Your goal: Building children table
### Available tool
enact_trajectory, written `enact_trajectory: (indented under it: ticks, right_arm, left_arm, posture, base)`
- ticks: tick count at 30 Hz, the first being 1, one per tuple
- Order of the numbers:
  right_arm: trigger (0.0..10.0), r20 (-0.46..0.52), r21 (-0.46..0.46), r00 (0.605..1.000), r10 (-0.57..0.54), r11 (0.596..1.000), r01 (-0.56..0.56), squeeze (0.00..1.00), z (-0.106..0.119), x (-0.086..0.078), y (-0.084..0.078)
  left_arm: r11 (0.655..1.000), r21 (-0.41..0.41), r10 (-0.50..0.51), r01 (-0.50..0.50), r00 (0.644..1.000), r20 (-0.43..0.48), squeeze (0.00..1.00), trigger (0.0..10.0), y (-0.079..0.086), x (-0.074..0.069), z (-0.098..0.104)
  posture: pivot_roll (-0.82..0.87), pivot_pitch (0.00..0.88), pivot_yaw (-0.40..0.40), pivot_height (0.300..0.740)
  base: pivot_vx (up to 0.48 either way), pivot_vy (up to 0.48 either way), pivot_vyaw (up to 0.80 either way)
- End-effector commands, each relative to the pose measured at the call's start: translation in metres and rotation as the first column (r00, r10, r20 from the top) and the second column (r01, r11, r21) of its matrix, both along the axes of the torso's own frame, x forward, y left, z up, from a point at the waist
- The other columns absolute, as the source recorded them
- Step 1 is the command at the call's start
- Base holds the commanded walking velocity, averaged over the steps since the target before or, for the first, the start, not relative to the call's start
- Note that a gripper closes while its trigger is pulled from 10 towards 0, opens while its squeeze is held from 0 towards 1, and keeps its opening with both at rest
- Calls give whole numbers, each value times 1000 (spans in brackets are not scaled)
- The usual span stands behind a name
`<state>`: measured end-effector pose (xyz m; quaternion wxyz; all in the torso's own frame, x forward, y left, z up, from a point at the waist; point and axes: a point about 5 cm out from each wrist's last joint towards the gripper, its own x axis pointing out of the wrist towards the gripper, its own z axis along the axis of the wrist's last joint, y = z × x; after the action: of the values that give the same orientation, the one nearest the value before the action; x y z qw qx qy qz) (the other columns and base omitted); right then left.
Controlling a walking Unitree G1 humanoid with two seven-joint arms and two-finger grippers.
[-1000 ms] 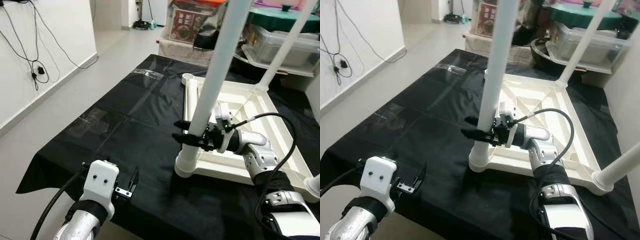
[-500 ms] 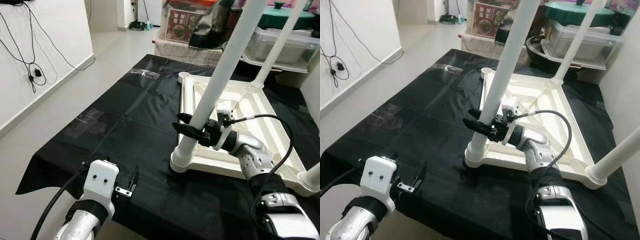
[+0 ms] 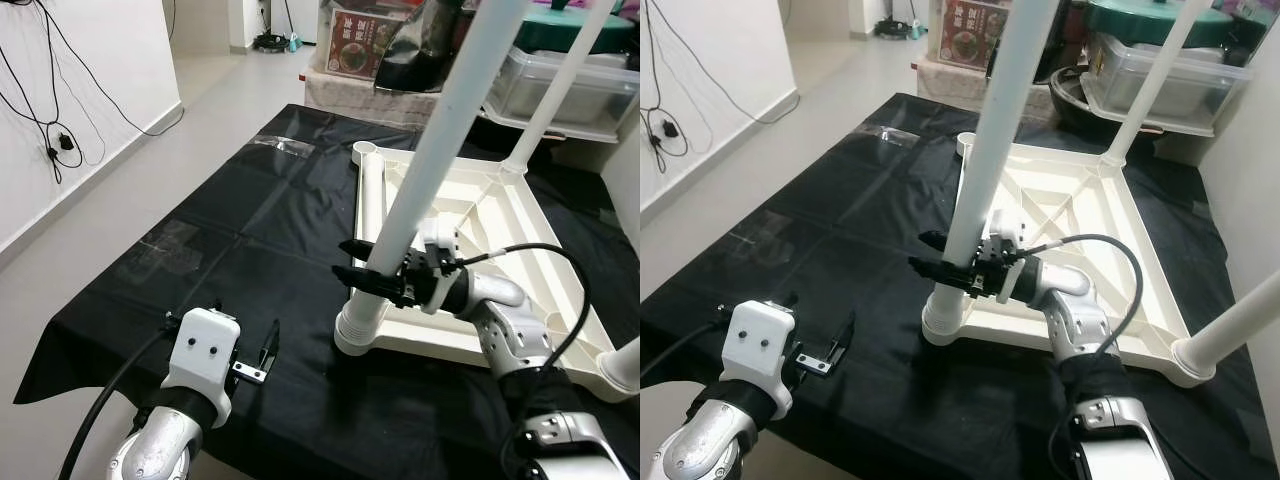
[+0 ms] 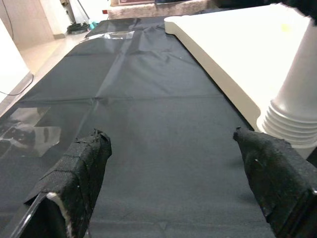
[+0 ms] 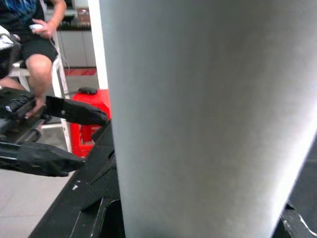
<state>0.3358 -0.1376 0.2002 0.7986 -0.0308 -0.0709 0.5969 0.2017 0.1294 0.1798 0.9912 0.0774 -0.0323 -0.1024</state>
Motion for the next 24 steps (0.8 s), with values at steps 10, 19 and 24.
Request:
enact_trajectory:
  ticks: [10,19,24]
  right_arm:
    - [10000,-171,-72,982,-87,995,75,0,-37,2,14]
    - [10000,-180,-39,973,-142,990,137,0,-37,2,18]
    - [10000,-179,-21,969,-173,985,172,0,-33,5,21]
  left_arm:
    - [1000,11,-15,15,999,-43,0,10000,-2,-3,-9]
    - [958,-9,-282,286,940,-191,0,10000,-29,-27,-31]
    - [949,-32,-313,313,929,-199,0,10000,-28,-33,-32]
  posture:
    - [251,146,-104,740]
    - [246,154,-105,740]
    - [249,155,-108,740]
  base:
    - [0,0,0]
    - [0,0,0]
    - [0,0,0]
